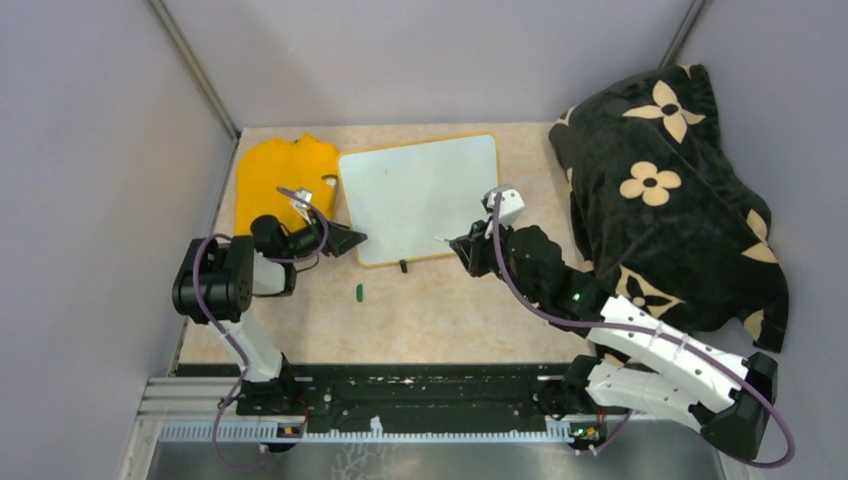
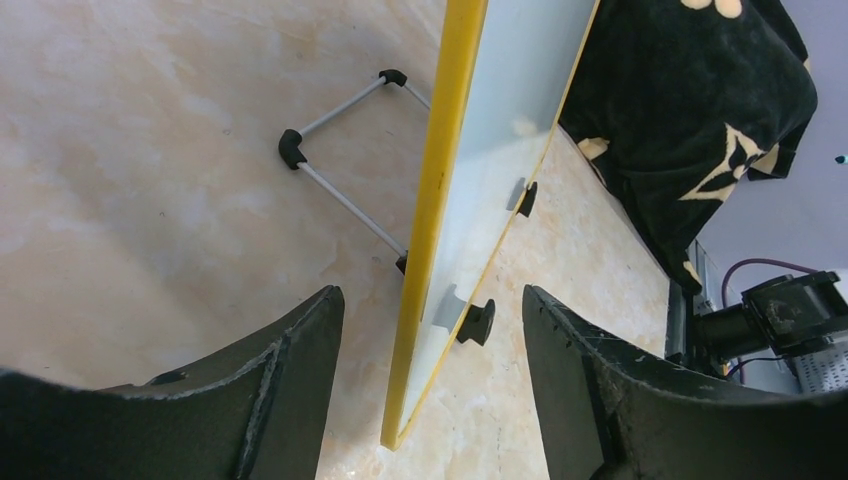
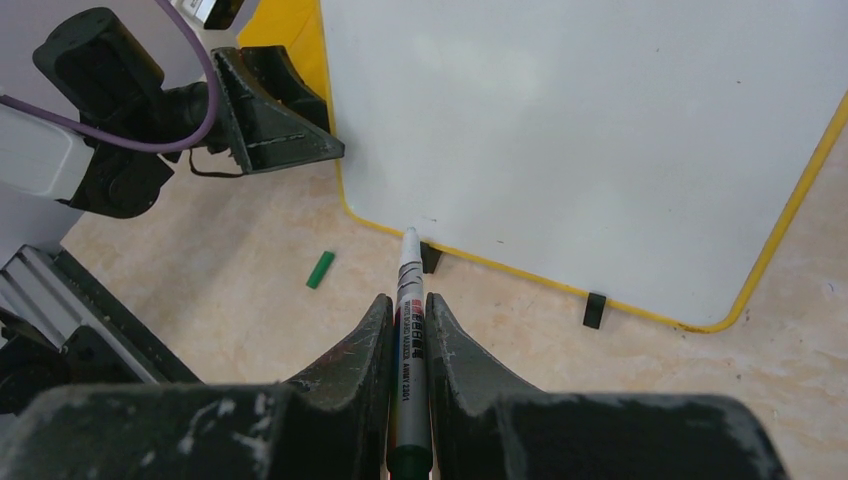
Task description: Write a sentence on the whiteboard
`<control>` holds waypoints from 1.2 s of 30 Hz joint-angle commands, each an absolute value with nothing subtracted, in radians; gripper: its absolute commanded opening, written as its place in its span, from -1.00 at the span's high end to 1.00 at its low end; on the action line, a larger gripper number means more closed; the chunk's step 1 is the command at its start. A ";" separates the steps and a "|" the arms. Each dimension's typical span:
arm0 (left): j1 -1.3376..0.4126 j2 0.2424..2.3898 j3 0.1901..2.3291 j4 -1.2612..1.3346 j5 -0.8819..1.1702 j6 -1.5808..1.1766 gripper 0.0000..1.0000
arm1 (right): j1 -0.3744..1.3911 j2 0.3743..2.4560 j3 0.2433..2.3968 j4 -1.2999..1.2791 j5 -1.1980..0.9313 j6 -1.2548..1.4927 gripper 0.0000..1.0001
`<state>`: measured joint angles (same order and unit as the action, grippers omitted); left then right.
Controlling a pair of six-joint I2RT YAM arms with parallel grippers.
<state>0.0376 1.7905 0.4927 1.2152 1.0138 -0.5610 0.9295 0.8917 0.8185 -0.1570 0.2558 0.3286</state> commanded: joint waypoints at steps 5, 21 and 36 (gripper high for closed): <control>0.042 1.820 0.478 1.330 1.012 -0.558 -0.35 | 0.940 0.916 0.842 -0.090 0.231 0.351 1.00; 0.043 1.847 0.474 1.353 1.001 -0.565 -0.12 | 0.940 0.933 0.847 -0.084 0.217 0.372 1.00; 0.043 1.873 0.481 1.384 1.012 -0.591 0.12 | 0.941 0.936 0.838 -0.070 0.218 0.374 1.00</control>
